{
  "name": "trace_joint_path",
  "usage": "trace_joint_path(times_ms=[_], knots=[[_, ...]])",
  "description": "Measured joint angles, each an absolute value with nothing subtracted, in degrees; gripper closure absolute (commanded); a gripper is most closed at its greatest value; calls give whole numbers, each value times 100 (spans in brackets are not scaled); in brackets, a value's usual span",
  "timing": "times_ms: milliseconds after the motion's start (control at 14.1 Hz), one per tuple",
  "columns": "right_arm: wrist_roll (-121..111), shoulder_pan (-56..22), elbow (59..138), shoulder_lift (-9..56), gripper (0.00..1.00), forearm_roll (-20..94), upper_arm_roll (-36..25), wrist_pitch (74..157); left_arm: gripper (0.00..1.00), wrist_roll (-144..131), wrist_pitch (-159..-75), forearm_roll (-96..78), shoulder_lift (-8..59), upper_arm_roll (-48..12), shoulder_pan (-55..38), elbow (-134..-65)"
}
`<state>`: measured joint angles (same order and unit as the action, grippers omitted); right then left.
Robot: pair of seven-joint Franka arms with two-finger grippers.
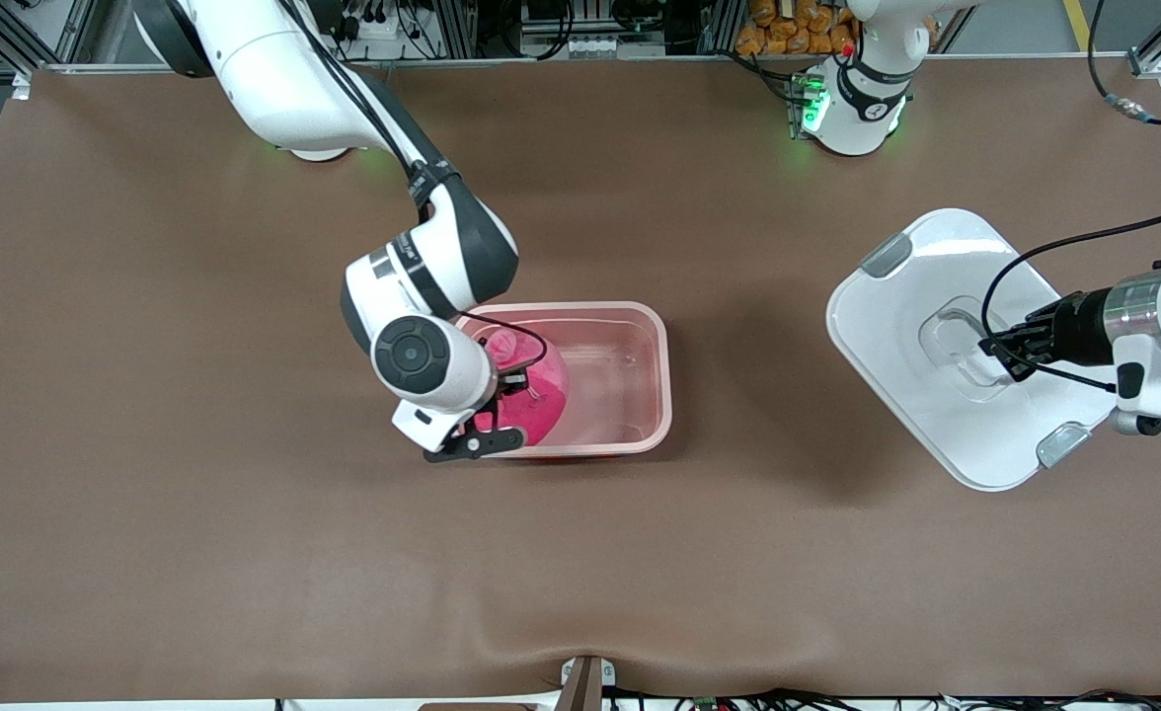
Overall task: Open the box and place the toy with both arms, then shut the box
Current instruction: 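Lower the pink toy into the open box with the right gripper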
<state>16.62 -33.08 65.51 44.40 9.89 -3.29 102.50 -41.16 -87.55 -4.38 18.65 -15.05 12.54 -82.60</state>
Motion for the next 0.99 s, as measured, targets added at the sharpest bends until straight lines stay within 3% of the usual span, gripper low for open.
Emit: trace_joint_path(times_ms=[709, 922, 993], knots=[[1580, -4019, 6552, 4672, 99, 976, -308, 11235, 100, -3950, -8755, -438, 1865, -1505, 1314, -8271], [1474, -4118, 6552, 4798, 93, 977, -286, 11712, 100, -3850, -8755, -438, 1865, -1502, 1359, -8277], [1454, -4166, 6552, 4847, 86, 977, -279, 11859, 100, -3818, -8755, -438, 1866, -1497, 1393, -8280]])
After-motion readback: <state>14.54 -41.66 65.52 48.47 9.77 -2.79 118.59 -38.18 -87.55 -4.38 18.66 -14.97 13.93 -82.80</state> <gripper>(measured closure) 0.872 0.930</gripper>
